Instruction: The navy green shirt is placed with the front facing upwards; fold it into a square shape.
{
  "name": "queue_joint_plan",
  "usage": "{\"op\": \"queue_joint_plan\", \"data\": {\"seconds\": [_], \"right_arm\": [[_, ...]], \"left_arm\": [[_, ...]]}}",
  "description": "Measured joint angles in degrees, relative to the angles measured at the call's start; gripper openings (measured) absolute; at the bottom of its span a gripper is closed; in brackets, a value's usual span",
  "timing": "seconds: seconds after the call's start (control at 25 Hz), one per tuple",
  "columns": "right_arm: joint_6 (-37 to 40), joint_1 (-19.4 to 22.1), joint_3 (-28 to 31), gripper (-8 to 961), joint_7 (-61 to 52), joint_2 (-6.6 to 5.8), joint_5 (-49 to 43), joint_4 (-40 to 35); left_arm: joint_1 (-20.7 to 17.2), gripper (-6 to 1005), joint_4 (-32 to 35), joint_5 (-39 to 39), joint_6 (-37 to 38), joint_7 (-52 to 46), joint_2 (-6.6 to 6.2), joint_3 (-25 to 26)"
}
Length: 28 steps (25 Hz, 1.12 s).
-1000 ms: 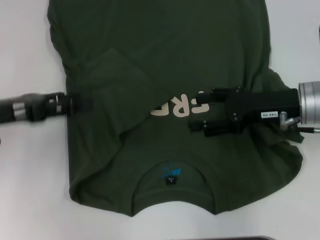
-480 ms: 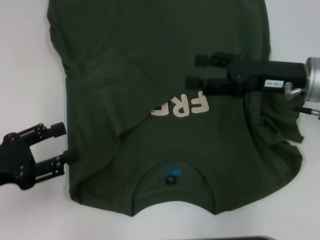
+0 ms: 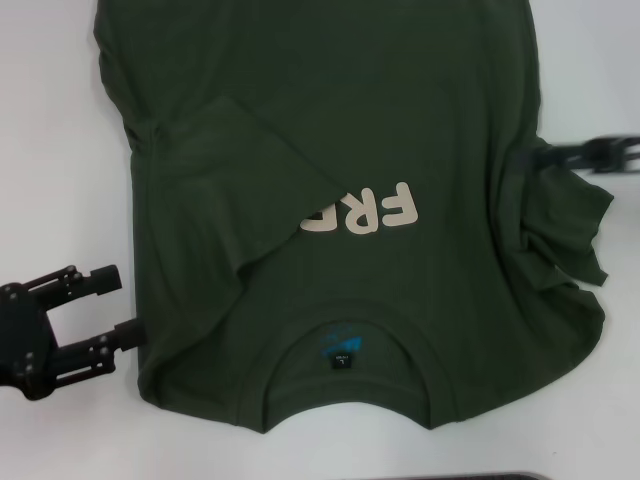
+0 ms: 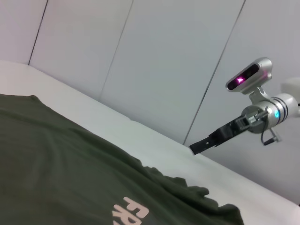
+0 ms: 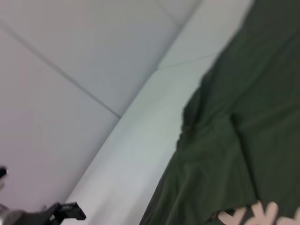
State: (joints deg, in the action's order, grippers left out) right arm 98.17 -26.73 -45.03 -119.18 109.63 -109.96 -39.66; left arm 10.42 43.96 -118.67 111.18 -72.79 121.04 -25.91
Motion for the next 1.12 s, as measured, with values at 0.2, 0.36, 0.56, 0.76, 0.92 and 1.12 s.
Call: {"op": "queue_joint_plan", "data": {"seconds": [0.2,0.36,0.56,0.76,0.92,1.12], "right_arm": [[4.1,-0.2,6.3,882,-12.1,-2.73,-13.6,-7.6],[4.5,-1.5,7.7,882,-17.0,-2.58,-25.4,-10.7],[5.0,-2.5,8.8,881,-20.1,-2.66,-28.7,-10.1],[4.8,-2.1,10.1,881,-23.7,-2.78,-28.8,-10.0],[4.6,-1.5,11.1,880,-24.5,-2.59,-28.9,-8.9],[3.0,-0.6,12.7,849,-25.1,-2.69,-29.0,-5.1]], "left_arm": [[1.2,765,0.8,-0.1,0.5,-3.3,-0.11,-0.4],[1.7,765,0.6,-0.2,0.2,-4.4,-0.36,-0.3],[1.9,765,0.7,-0.2,0.0,-4.8,-0.27,-0.1],[2.4,765,0.9,0.1,0.0,-4.8,-0.2,0.0],[3.1,765,0.9,0.0,-0.1,-4.8,-0.06,0.0],[3.3,766,0.9,-0.1,-0.6,-4.8,0.02,0.0]]}}
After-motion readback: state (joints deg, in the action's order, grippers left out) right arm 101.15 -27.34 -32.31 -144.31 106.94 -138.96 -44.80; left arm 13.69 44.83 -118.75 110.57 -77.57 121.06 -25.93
